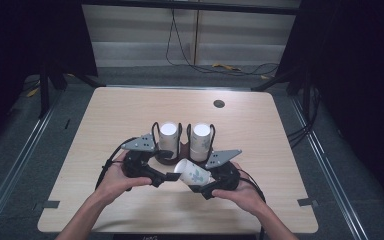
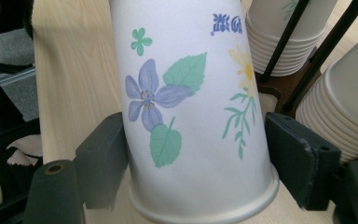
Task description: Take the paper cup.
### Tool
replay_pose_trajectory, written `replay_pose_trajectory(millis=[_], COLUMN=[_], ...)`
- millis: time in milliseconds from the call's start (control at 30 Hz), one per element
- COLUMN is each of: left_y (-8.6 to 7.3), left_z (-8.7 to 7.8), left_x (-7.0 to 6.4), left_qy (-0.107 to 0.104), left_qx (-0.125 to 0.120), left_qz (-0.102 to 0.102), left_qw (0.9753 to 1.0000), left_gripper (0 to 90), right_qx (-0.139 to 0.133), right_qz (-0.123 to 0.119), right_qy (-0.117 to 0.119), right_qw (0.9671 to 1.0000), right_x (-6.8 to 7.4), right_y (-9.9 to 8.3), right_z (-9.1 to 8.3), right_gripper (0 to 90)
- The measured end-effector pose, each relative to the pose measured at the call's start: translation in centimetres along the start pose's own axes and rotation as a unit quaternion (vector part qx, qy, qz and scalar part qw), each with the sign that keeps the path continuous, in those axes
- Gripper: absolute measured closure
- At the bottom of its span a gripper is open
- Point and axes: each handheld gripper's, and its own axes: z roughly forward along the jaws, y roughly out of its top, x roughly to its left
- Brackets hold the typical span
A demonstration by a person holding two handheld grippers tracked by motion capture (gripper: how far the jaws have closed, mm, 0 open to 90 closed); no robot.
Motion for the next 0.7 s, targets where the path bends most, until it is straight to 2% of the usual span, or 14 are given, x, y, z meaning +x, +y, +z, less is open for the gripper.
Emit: replay_pose_trajectory(millis=[233, 333, 433, 700], left_y=[-0.3, -0.3, -0.4, -0.4], left_z=[0.8, 1.0, 1.1, 1.5], left_x=[-0.2, -0.1, -0.1, -0.1], left_qy=[-0.007, -0.005, -0.003, -0.004], left_qx=[0.013, 0.021, 0.028, 0.031], left_qz=[0.0, -0.008, -0.006, -0.007], left_qw=[0.9999, 0.9997, 0.9996, 0.9995], left_gripper=[18.9, 18.9, 19.3, 22.7], right_qx=[0.01, 0.03, 0.034, 0.054], right_qz=[-0.008, -0.019, -0.022, -0.034], right_qy=[0.001, 0.009, 0.011, 0.01], right_qw=[0.9999, 0.9993, 0.9991, 0.9979], right_x=[0.1, 0.3, 0.3, 0.3], right_y=[0.1, 0.2, 0.3, 0.8], right_z=[0.1, 0.7, 0.9, 0.9], right_gripper=[25.5, 25.4, 25.5, 26.0])
